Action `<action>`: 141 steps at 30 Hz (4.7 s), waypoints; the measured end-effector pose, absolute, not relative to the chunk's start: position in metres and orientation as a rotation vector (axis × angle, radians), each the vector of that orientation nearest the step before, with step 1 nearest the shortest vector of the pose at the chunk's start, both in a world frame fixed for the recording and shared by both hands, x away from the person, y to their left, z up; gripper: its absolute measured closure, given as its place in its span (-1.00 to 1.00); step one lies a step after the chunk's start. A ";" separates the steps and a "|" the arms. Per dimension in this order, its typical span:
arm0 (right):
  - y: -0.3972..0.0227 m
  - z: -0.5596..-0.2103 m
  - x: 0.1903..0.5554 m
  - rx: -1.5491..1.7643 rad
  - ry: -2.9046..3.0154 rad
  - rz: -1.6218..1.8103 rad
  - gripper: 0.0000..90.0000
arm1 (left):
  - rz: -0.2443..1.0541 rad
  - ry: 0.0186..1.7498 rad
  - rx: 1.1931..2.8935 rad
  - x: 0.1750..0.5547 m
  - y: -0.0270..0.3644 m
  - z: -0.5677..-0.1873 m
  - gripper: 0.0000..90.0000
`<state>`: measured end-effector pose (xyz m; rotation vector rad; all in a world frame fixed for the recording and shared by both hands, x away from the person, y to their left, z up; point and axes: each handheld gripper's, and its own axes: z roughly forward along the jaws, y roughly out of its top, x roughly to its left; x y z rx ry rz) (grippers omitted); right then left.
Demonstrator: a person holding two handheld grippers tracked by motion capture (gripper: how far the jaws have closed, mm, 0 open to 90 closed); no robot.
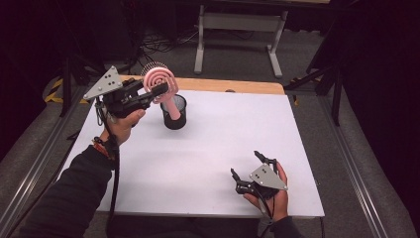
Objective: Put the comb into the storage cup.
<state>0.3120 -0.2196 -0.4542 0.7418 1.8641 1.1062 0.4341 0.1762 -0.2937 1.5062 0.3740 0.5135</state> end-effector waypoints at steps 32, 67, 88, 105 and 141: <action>-0.219 -0.454 0.313 0.738 1.857 1.115 -0.79 | 0.590 0.584 1.549 0.516 0.160 -0.308 0.39; -0.219 -0.454 0.314 0.735 1.866 1.113 -0.75 | 0.491 0.682 1.603 0.530 0.150 -0.356 0.39; -0.215 -0.453 0.311 0.716 1.860 1.119 -0.72 | 0.400 0.745 1.556 0.531 0.157 -0.383 0.39; -0.212 -0.455 0.312 0.720 1.865 1.089 -0.72 | 0.350 0.762 1.480 0.535 0.163 -0.392 0.32; -0.207 -0.456 0.313 0.721 1.889 1.037 -0.70 | 0.483 0.850 1.494 0.537 0.190 -0.381 -0.10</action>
